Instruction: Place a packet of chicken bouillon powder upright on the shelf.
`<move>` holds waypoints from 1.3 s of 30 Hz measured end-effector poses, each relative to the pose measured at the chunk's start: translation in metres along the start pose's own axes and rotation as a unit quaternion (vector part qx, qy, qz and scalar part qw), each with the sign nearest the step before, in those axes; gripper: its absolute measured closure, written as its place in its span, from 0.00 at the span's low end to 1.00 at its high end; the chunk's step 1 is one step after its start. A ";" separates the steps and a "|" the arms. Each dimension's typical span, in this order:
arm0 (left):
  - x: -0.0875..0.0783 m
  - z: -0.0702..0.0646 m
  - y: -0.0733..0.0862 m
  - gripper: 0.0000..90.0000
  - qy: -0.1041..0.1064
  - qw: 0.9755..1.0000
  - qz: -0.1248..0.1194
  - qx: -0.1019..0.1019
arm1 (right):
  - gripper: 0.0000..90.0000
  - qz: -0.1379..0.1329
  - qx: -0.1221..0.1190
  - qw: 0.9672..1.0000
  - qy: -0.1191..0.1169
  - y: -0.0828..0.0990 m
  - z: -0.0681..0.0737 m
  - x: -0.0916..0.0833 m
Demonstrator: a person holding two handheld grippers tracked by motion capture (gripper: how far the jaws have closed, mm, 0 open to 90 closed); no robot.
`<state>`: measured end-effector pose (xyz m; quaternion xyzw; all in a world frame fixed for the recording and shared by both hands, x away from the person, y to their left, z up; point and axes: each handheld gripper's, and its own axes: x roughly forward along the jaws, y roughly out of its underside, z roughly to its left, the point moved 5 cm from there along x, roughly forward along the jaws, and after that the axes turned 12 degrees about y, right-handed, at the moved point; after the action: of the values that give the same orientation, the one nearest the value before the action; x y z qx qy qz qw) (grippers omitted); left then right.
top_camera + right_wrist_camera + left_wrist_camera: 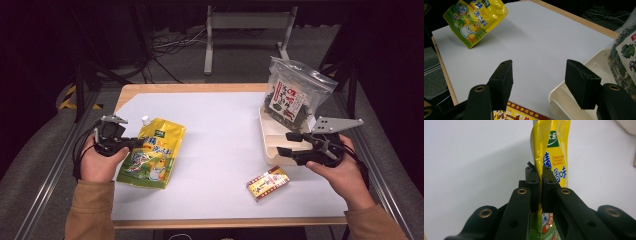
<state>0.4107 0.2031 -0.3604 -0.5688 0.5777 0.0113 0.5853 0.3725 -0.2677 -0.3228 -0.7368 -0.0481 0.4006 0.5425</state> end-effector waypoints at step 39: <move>0.018 -0.099 -0.030 0.98 0.132 0.973 -0.049 0.185 | 0.51 0.011 -0.037 0.998 -0.039 -0.017 0.026 0.007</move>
<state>0.3709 0.1136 -0.3215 -0.4743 0.6137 -0.1995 0.5989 0.3668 -0.2369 -0.3146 -0.7404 -0.0761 0.4333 0.5081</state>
